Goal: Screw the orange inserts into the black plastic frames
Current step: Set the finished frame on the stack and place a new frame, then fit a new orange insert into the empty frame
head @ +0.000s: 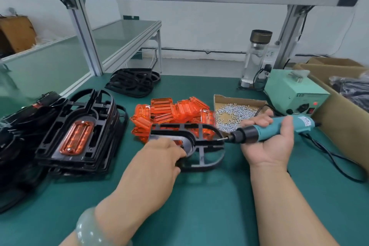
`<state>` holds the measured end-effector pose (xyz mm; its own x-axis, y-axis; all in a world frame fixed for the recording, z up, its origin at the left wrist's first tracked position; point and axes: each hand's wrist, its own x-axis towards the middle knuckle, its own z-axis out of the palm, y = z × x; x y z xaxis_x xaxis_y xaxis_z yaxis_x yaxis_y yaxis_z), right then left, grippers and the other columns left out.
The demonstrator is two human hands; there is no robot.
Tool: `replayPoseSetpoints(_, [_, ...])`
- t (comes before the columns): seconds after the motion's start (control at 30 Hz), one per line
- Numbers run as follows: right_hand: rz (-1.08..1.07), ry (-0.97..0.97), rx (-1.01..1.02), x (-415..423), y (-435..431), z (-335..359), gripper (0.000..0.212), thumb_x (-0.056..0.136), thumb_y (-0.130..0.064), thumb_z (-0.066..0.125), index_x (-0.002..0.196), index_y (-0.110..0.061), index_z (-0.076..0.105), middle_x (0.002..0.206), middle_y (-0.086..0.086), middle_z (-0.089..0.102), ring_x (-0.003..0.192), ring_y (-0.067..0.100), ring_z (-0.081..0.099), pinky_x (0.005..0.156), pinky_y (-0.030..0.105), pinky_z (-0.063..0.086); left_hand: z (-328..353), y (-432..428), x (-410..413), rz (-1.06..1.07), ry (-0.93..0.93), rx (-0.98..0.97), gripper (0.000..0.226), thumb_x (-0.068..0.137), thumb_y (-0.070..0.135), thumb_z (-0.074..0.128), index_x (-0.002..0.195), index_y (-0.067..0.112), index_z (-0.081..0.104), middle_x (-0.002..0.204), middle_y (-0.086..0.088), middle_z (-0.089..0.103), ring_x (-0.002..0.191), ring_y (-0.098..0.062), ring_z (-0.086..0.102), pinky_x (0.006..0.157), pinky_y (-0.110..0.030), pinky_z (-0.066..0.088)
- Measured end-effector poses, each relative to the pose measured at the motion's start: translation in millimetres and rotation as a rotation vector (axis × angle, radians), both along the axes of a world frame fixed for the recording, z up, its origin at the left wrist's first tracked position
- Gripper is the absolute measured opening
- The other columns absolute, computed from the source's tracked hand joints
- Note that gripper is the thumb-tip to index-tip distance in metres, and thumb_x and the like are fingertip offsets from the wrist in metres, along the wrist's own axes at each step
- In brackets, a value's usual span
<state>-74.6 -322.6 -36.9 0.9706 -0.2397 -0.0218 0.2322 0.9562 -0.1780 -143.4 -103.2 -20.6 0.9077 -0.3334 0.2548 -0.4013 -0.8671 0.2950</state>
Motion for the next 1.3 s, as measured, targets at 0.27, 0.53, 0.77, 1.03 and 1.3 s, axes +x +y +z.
replayPoseSetpoints(0.27, [-0.011,0.026,-0.026,-1,2,-2,0.028,0.078,-0.046,0.055,0.085,-0.019,0.053,0.063,-0.012,0.046,0.050,0.002,0.048,0.060,0.020,0.042,-14,-6,-30,-0.076,0.114,0.088,0.035,0.095,0.034,0.044,0.130,0.035,0.045,0.125,0.016,0.043,0.119,-0.007,0.034,0.099,-0.016,0.026])
replayPoseSetpoints(0.53, [-0.022,0.031,-0.076,-4,6,-1,0.027,0.080,-0.045,0.055,0.086,-0.019,0.054,0.063,-0.011,0.045,0.050,0.003,0.047,0.057,0.018,0.044,-14,-8,-27,-0.049,0.167,0.133,0.040,0.096,0.034,0.045,0.135,0.037,0.041,0.127,0.015,0.042,0.124,-0.008,0.033,0.103,-0.026,0.033])
replayPoseSetpoints(0.77, [-0.028,0.045,-0.067,-5,6,-1,0.030,0.093,-0.048,0.047,0.087,-0.019,0.053,0.063,-0.011,0.045,0.049,0.003,0.046,0.057,0.019,0.043,10,2,-9,0.011,0.153,-0.040,0.033,0.086,0.049,0.052,0.118,0.039,0.057,0.115,0.018,0.057,0.111,-0.004,0.050,0.095,-0.025,0.041])
replayPoseSetpoints(1.03, [-0.027,0.041,-0.107,-1,8,-2,0.027,0.082,-0.046,0.054,0.086,-0.019,0.054,0.063,-0.010,0.045,0.049,0.004,0.045,0.057,0.019,0.044,11,0,75,0.240,0.151,-0.078,0.034,0.092,0.022,0.055,0.125,0.029,0.059,0.123,0.007,0.063,0.113,-0.014,0.057,0.096,-0.027,0.045])
replayPoseSetpoints(1.3, [-0.023,0.052,-0.114,1,8,-2,0.029,0.080,-0.047,0.055,0.086,-0.019,0.054,0.063,-0.010,0.044,0.049,0.004,0.044,0.057,0.021,0.043,4,-11,108,0.126,0.333,0.349,0.059,0.089,0.011,0.054,0.131,0.052,0.045,0.124,-0.004,0.041,0.122,-0.031,0.034,0.099,-0.041,0.037])
